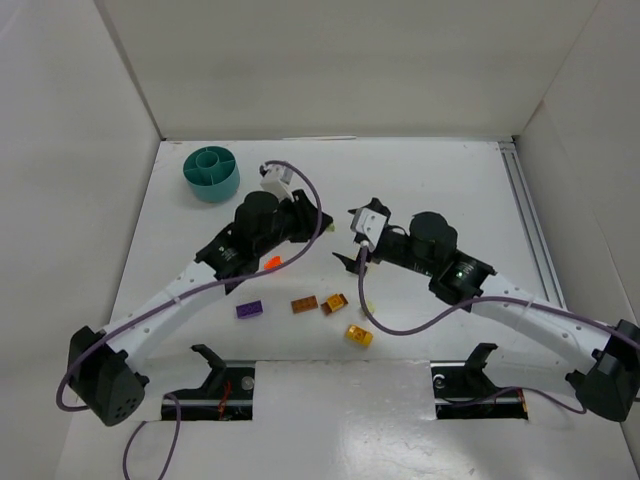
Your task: Sort the legos into containers by color
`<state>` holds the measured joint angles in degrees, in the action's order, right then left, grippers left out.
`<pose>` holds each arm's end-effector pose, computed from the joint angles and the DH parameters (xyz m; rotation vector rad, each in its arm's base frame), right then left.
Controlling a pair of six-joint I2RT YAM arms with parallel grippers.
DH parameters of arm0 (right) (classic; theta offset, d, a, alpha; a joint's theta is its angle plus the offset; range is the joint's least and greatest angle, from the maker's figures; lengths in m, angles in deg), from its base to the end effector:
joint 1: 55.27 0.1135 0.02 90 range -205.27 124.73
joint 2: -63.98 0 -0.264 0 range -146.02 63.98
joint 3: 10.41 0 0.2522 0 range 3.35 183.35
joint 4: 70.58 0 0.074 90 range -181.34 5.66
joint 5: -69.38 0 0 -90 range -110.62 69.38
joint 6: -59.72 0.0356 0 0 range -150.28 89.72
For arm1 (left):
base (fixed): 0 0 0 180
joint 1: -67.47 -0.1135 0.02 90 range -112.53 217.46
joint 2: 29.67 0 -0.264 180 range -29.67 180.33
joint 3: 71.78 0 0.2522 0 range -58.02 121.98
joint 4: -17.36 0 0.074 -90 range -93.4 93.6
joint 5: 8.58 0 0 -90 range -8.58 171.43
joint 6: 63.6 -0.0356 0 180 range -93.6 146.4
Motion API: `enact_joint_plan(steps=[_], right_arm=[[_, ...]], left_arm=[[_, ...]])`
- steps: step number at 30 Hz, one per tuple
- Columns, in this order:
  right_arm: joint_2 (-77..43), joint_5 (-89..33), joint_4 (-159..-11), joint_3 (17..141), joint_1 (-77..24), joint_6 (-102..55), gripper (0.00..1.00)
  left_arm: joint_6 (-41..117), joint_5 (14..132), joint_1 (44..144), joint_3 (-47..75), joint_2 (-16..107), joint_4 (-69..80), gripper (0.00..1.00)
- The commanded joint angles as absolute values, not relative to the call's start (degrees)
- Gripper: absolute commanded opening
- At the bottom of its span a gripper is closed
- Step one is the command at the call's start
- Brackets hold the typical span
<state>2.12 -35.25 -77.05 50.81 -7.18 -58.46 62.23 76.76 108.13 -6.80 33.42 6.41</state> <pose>0.1638 0.1960 0.3301 -1.2032 1.2200 0.4752 0.1959 -0.1721 0.3400 0.1418 1.8418 -1.0340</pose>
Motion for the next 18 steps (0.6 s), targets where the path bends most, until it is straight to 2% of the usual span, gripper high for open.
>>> enact_joint_plan(steps=[1,5,7,12,18], right_arm=[[1.5,-28.5,-78.8,56.7,-7.5,-57.7,1.0],[0.3,-31.5,-81.9,60.2,-14.7,-55.9,1.0],[-0.4,-34.8,-81.9,60.2,-18.1,-54.9,1.0],[-3.2,-40.5,-83.8,61.5,-25.7,-53.8,1.0],[-7.2,-41.1,-85.0,63.4,-32.6,-53.3,1.0]], left_arm=[[61.4,79.5,102.5,-0.4,36.4,1.1,0.0],[60.0,77.3,91.5,8.0,41.5,-4.2,0.0],[59.4,76.2,89.3,10.0,42.2,-4.8,0.0],[57.4,73.8,71.9,15.0,47.8,-4.3,0.0],[52.7,73.3,60.6,28.3,63.3,-3.1,0.0]])
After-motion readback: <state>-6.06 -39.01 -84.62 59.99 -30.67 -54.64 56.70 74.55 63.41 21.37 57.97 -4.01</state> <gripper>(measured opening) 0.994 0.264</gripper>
